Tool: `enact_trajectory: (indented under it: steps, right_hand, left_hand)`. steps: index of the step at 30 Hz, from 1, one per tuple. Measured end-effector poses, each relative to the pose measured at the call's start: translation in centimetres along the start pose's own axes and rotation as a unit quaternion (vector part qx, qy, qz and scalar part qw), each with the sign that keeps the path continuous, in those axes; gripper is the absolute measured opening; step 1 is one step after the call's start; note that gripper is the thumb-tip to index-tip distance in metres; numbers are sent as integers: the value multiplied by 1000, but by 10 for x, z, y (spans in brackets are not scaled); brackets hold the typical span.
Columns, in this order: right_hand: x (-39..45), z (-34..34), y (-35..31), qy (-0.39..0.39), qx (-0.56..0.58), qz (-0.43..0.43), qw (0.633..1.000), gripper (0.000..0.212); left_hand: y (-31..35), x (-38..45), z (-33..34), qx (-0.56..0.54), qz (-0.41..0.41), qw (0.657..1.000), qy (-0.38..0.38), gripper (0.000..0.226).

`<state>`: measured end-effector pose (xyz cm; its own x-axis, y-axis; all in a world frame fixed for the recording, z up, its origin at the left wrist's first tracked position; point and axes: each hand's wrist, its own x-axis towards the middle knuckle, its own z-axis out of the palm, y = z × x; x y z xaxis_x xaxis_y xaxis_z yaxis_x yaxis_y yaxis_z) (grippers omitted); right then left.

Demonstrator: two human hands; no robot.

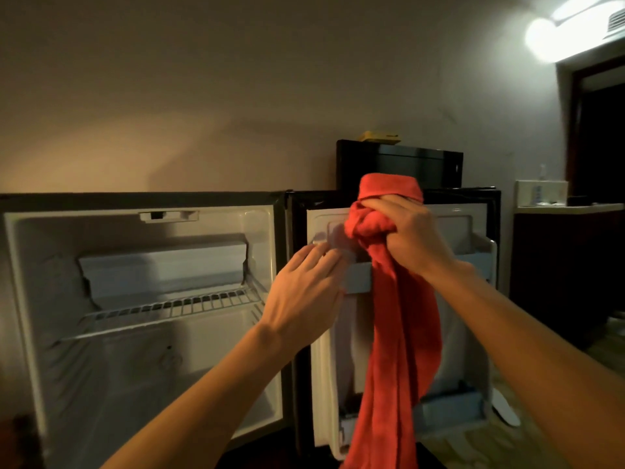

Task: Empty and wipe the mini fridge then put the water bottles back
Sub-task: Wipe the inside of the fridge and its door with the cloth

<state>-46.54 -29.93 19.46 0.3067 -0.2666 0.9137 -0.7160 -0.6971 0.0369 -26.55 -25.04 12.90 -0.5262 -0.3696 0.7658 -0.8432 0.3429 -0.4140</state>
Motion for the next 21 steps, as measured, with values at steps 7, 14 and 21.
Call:
enact_trajectory:
  steps: [7,14,21]
  right_hand:
    - [39,28,-61,-74,-20,-136,988,55]
    - [16,4,-52,-37,-149,-150,977,54]
    - [29,7,-78,-103,-165,-144,970,38]
  left_hand:
    - [-4,-3,-2,-28,-18,999,33,19]
    - [-7,-15,-6,-14,-20,998,63,18]
    - [1,-16,-8,-35,-58,998,11,35]
